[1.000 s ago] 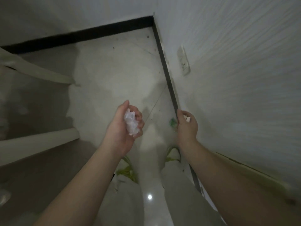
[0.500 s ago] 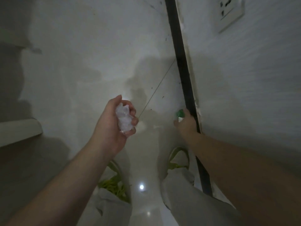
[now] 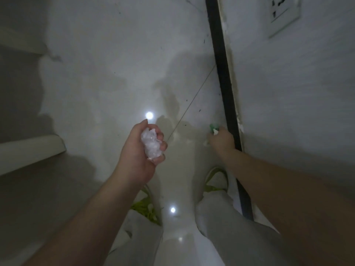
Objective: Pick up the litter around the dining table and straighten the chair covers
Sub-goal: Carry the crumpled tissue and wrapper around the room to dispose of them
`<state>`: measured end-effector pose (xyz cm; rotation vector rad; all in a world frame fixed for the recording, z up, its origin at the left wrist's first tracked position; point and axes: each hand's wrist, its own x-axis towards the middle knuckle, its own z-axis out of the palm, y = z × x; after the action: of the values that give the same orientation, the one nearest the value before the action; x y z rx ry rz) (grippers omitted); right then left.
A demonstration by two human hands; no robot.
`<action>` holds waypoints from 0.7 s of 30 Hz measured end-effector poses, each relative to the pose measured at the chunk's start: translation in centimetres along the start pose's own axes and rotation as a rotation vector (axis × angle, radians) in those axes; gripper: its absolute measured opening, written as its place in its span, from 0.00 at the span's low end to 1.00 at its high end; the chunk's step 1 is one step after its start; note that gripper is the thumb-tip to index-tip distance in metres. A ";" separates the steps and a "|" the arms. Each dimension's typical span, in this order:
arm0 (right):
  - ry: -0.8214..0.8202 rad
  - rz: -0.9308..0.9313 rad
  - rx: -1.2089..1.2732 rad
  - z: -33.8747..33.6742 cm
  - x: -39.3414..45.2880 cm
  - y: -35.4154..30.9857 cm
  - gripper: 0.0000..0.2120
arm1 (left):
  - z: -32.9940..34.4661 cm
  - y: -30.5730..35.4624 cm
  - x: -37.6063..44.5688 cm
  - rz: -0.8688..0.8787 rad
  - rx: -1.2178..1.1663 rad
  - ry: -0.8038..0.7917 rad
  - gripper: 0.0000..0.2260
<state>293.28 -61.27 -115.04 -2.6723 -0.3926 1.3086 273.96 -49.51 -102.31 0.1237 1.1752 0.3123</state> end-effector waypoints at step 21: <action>-0.423 -0.049 1.011 -24.2 -39.2 -21.6 0.13 | 7.8 12.7 -35.8 0.227 -0.216 -0.005 0.15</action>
<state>285.66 -52.34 -65.50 -1.5525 0.1545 1.4961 266.50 -47.79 -64.32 0.0688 1.1164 0.6359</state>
